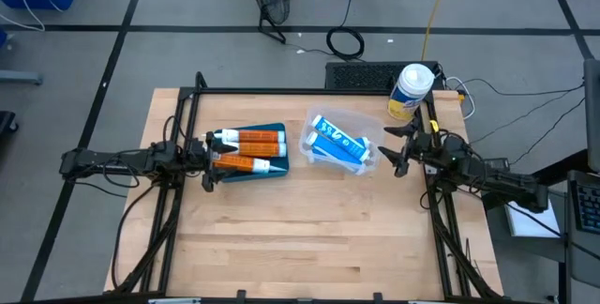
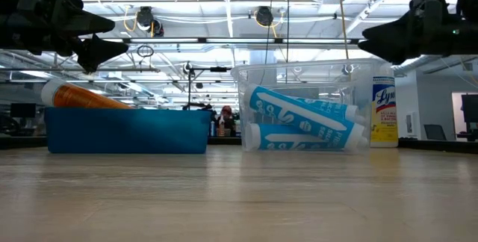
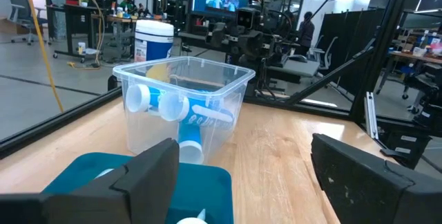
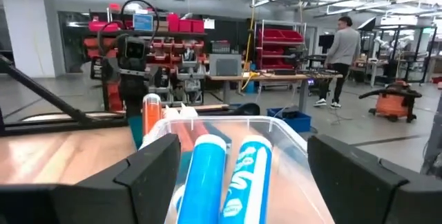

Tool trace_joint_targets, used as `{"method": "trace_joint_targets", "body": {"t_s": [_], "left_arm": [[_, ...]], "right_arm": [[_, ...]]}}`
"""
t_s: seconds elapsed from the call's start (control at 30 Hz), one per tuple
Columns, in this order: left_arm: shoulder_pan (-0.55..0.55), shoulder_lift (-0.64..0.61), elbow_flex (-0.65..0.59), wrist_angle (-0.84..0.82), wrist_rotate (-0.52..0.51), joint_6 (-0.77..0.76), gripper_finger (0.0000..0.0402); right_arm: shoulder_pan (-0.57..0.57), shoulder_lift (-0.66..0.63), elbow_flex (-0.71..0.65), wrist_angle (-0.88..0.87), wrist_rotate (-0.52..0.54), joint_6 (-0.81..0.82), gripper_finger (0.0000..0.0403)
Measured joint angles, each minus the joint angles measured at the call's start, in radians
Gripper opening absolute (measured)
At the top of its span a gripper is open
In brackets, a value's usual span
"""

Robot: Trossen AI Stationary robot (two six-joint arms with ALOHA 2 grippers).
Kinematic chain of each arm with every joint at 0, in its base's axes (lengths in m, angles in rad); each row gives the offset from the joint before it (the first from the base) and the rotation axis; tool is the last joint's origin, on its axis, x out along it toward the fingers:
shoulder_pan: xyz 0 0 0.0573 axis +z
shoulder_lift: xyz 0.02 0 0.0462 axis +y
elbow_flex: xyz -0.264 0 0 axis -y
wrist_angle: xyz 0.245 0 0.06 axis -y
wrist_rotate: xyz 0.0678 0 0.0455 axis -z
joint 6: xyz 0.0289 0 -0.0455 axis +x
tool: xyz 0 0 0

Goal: Pick & place silicon tubes, Sealant and Lysol wipes
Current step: Return to Home Position

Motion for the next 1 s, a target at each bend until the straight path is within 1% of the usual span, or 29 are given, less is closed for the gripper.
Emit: {"method": "trace_joint_targets", "body": {"t_s": [0.07,0.17,0.23,0.33,0.47,0.8,1.0], "left_arm": [[0.0,0.0,0.0,0.0,0.0,0.0,0.0325],[0.0,0.0,0.0,-0.001,0.0,0.0,0.032],[0.0,0.0,0.0,-0.001,0.0,0.0,0.0317],[0.0,0.0,0.0,0.0,0.0,0.0,0.0312],[0.0,0.0,0.0,0.001,0.0,0.0,0.0311],[0.0,0.0,0.0,0.0,0.0,0.0,0.0328],[0.0,0.0,0.0,0.0,0.0,0.0,0.0321]], "right_arm": [[0.0,-0.054,0.0,-0.048,0.017,-0.004,0.0293],[0.001,-0.044,0.0,-0.058,0.09,0.009,0.0293],[0.0,-0.026,0.0,-0.076,0.131,0.064,0.0293],[0.0,-0.007,0.0,-0.081,0.128,0.105,0.0293],[0.0,0.007,0.0,-0.082,0.128,0.104,0.0293],[0.0,0.008,0.0,-0.078,0.128,0.104,0.0293],[0.0,0.008,-0.001,-0.078,0.128,0.103,0.0293]]}}
